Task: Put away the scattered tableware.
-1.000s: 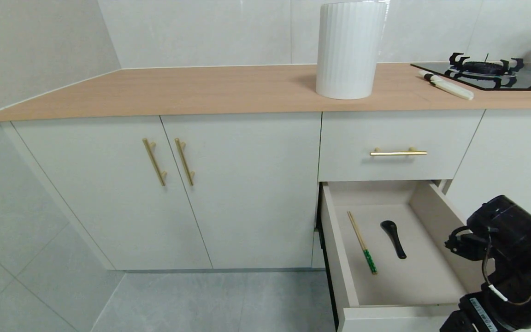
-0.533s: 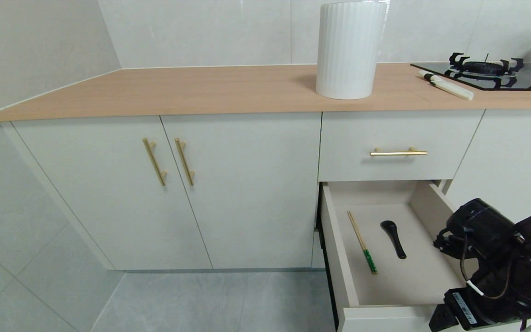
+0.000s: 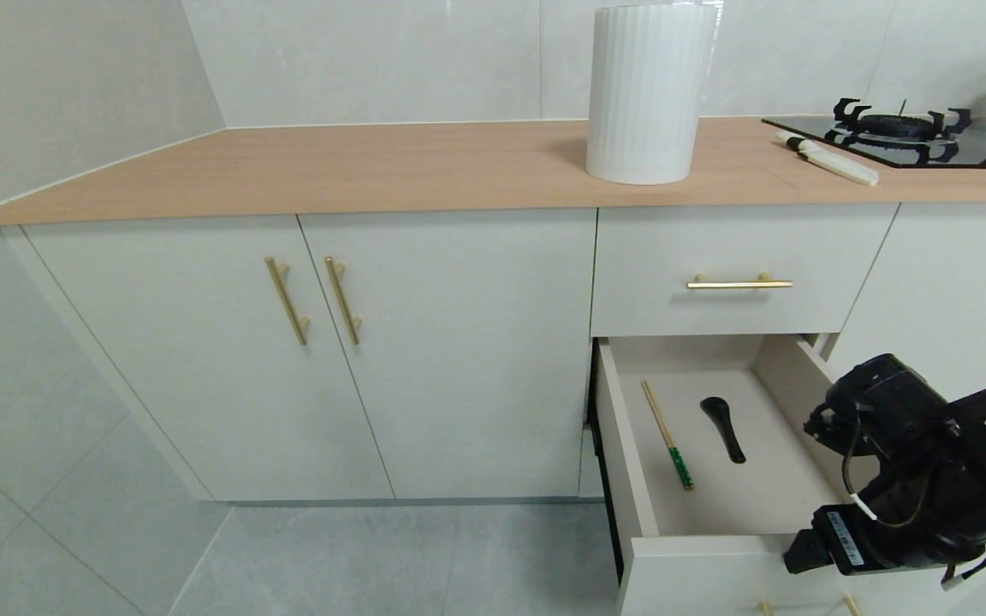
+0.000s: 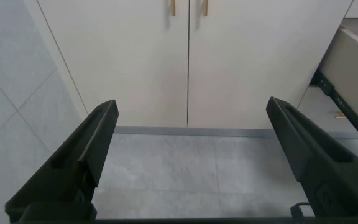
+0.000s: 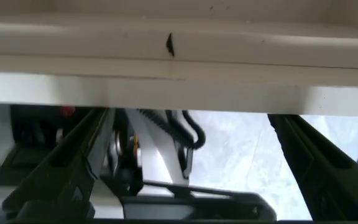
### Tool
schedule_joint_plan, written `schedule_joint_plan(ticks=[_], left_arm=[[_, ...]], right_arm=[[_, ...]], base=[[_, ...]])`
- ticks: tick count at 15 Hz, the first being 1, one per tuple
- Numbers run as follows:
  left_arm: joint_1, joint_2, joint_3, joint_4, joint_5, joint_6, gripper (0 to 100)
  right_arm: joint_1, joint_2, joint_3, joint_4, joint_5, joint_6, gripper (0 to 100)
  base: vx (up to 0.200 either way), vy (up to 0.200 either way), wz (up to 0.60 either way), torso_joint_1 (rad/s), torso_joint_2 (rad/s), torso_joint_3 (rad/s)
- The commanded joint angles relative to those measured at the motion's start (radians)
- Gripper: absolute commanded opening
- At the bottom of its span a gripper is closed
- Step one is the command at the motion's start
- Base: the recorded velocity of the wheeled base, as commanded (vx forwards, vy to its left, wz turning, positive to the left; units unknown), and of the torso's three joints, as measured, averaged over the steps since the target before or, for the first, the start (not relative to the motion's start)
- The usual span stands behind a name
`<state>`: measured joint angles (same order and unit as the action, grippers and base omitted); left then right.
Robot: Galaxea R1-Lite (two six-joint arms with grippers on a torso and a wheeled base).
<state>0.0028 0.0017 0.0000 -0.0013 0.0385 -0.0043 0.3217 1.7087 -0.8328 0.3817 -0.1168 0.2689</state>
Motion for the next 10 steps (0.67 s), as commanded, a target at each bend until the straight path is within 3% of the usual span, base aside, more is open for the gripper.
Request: schedule_joint_plan(ticks=[1,10], left_arm=[[0.000,0.001,0.000,0.000,0.000,0.000,100],[0.000,0.001,0.000,0.000,0.001,0.000,100]], right_arm=[[-0.007,0.051,-0.006,-0.030,-0.020,-0.002,100],[-0.082,0.230,-0.151,-0.299,-0.026,-0.011,100]], base=[[0.000,0.000,0.00,0.000,0.00,0.000],[0.000,0.000,0.00,0.000,0.00,0.000]])
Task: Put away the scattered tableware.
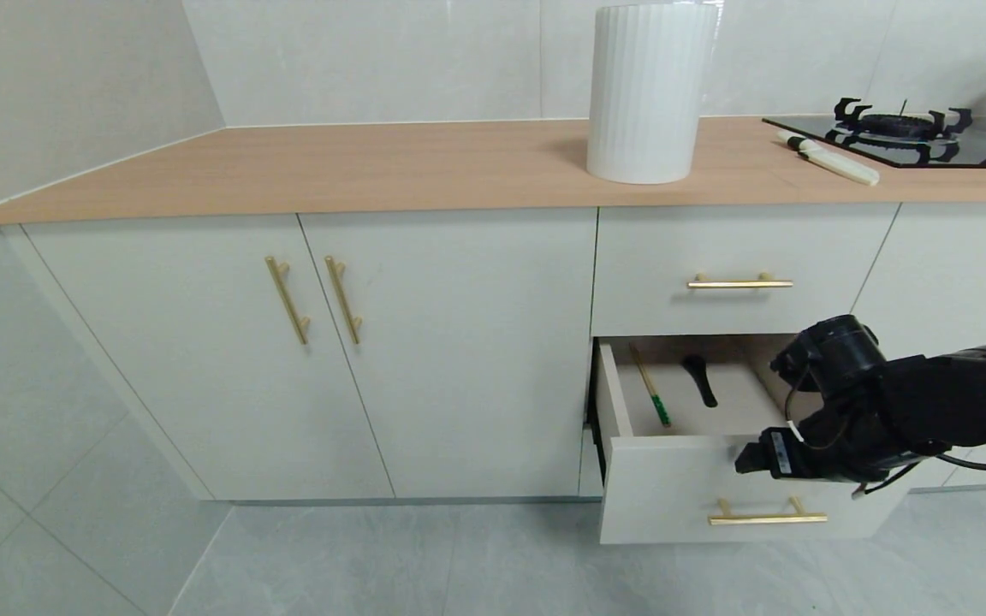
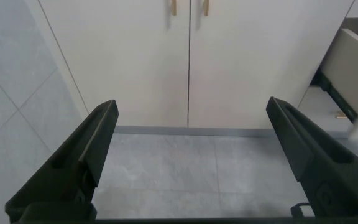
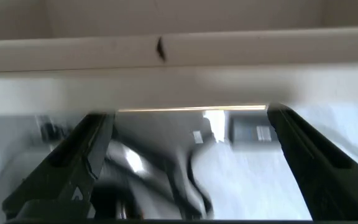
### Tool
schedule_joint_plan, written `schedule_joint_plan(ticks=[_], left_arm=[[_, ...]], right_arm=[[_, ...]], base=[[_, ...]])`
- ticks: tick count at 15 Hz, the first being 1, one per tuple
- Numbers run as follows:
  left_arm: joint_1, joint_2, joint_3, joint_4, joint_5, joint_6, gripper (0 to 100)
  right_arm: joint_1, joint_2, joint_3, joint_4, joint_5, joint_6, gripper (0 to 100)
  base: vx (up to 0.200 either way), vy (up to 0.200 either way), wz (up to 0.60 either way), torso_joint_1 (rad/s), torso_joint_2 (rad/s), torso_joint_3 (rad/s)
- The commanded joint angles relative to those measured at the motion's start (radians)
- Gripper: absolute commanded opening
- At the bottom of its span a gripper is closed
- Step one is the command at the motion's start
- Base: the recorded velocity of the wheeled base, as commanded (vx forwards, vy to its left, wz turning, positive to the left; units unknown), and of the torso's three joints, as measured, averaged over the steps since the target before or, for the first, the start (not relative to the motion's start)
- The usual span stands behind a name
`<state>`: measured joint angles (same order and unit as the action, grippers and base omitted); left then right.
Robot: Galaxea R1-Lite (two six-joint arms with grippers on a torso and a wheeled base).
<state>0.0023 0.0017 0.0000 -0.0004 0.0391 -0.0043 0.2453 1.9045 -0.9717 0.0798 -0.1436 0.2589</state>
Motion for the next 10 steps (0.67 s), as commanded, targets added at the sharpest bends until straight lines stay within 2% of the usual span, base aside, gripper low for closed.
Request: schedule_joint_plan(ticks=[1,4,10], left_arm=[[0.001,0.001,0.000,-0.001,0.001,0.000,100],[0.001,0.001,0.000,-0.001,-0.001,0.000,100],[0.001,0.001,0.000,-0.001,-0.001,0.000,100]], right_arm=[[-0.009,0.057,-0.030,-0.058,0.002,-0.004,100],[-0.017,0.097,-0.064,-0.117,-0.001,-0.020,100],[-0.038,0.133,-0.028,-0.362,0.007,-0.070,100]], base=[[0.000,0.000,0.00,0.000,0.00,0.000],[0.000,0.000,0.00,0.000,0.00,0.000],[0.000,0.000,0.00,0.000,0.00,0.000]])
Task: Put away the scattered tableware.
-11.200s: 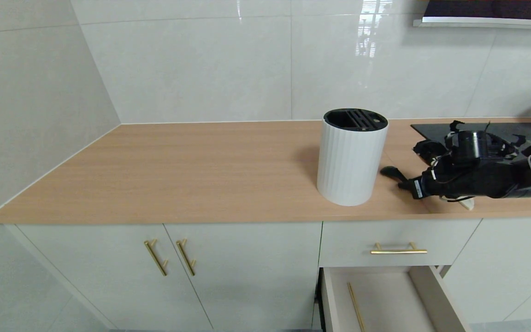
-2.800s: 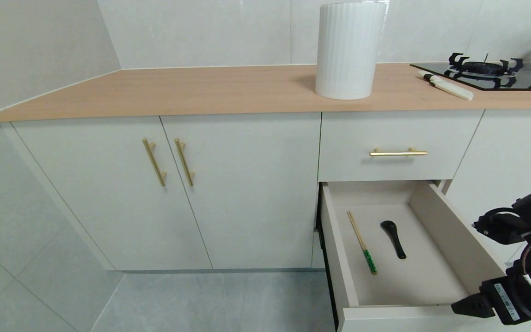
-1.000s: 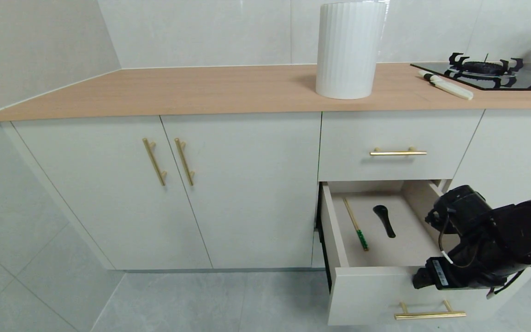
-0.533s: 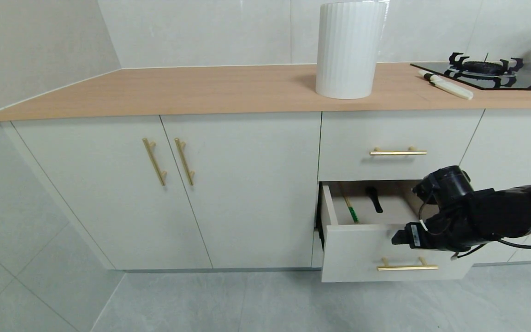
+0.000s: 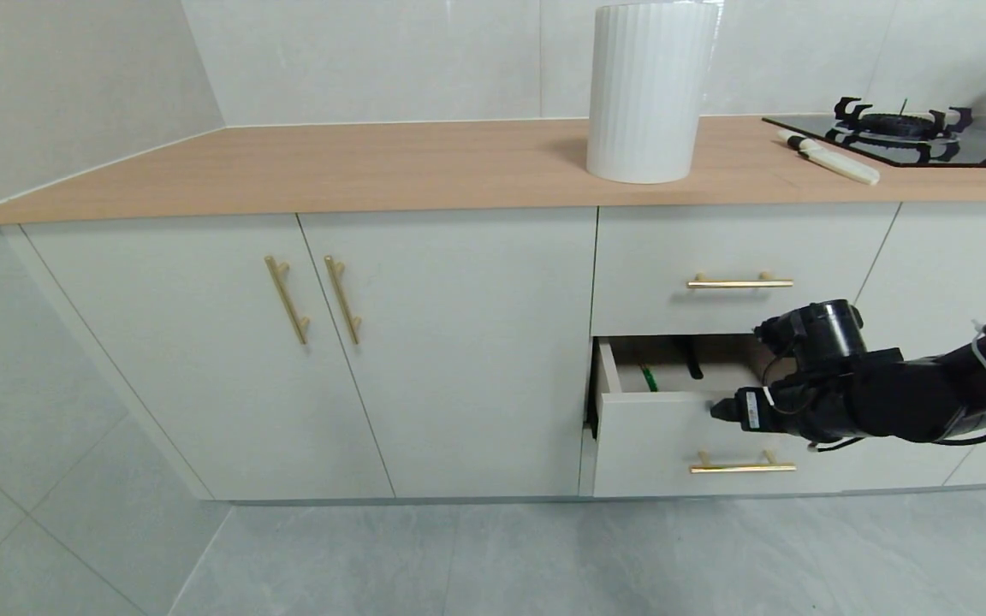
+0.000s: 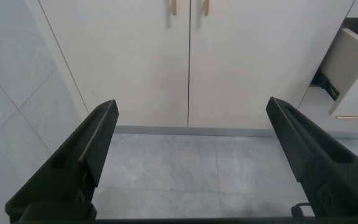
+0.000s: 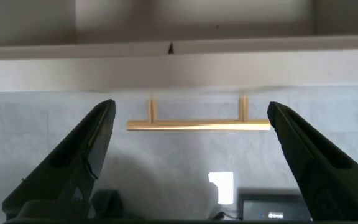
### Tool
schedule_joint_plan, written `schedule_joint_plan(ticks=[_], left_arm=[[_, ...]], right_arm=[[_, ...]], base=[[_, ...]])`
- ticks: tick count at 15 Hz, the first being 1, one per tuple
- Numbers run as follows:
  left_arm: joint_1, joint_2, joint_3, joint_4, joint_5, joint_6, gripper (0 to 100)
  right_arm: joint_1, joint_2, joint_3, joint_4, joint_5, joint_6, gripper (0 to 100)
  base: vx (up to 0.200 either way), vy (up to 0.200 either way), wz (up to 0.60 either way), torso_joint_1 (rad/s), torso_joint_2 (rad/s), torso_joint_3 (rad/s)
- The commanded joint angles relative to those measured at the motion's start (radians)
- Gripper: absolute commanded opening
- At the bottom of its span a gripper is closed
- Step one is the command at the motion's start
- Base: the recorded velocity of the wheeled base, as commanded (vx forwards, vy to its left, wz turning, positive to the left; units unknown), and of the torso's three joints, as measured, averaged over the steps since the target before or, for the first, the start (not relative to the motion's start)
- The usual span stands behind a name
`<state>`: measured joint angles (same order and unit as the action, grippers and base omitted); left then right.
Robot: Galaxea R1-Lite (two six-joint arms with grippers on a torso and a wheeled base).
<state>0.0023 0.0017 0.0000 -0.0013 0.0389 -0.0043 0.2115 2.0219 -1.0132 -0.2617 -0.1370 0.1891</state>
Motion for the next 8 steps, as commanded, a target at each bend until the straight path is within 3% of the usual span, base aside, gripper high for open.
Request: schedule_joint_plan(ticks=[1,8], left_arm=[[0.001,0.001,0.000,0.000,-0.001,0.000,100],[0.001,0.001,0.000,0.000,0.001,0.000,100]], right_arm=[[-0.011,0.026,0.019,-0.065,0.000,-0.007,100],[-0.018,0.095,0.108,-0.439,-0.010,-0.045,100]], base=[[0.000,0.000,0.00,0.000,0.00,0.000],[0.000,0.000,0.00,0.000,0.00,0.000]])
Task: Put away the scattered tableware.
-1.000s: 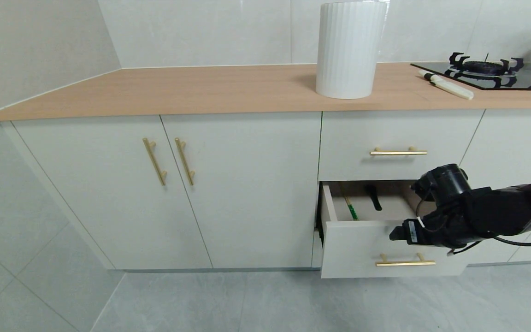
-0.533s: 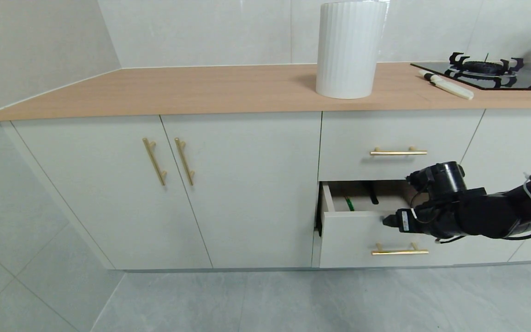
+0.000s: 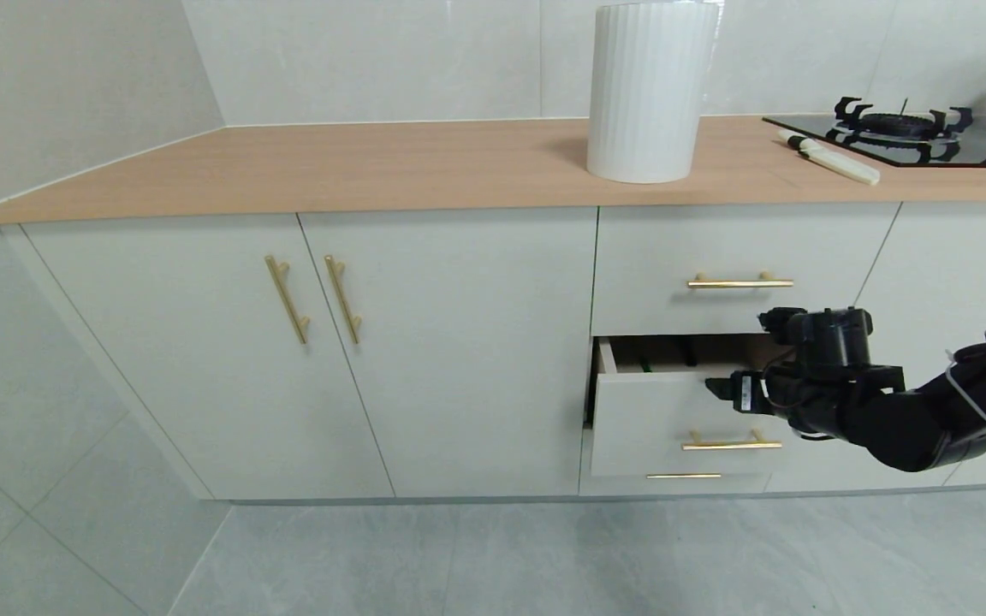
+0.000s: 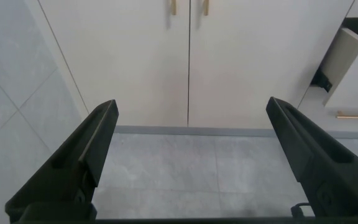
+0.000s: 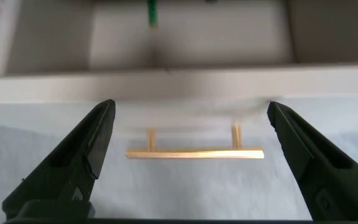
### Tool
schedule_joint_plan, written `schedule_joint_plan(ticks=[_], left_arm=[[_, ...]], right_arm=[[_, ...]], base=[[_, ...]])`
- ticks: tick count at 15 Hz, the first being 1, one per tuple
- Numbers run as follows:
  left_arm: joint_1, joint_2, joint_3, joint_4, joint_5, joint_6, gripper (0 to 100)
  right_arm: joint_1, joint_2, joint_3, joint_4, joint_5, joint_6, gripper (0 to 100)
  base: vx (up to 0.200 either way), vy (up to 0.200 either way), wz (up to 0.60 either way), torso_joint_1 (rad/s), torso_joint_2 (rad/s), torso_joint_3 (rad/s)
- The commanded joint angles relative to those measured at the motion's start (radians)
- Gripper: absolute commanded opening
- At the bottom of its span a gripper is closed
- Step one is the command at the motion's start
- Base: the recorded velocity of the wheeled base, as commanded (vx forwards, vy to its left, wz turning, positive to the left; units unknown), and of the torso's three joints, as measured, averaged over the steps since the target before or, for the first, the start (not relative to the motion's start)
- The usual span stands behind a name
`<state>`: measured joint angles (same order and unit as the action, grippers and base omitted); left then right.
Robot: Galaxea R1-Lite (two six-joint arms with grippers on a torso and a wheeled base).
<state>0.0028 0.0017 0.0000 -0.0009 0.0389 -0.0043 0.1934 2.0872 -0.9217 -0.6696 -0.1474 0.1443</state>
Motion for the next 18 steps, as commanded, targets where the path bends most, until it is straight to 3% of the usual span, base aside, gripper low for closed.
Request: schedule_joint_plan(ticks=[1,9,13,18], left_arm=[[0.000,0.001,0.000,-0.001,-0.001,0.000,100],[0.000,0.001,0.000,-0.001,0.001,0.000,100],[0.000,0.001,0.000,-0.001,-0.001,0.000,100],[0.000,0.001,0.000,-0.001,-0.001,0.000,100]], right_arm=[[0.001,0.045,0.024,-0.073,-0.004,-0.009,100],[0.011,0.105,0.018,-0.171,-0.047,-0.014,100],[0.014,0.203,0.017,-0.389,-0.115,-0.064,100],[0.012,0.232,-0.029,-0.400,-0.141,-0.061,100]], base=[[0.000,0.000,0.00,0.000,0.00,0.000],[0.000,0.000,0.00,0.000,0.00,0.000],[0.000,0.000,0.00,0.000,0.00,0.000],[0.000,0.000,0.00,0.000,0.00,0.000]])
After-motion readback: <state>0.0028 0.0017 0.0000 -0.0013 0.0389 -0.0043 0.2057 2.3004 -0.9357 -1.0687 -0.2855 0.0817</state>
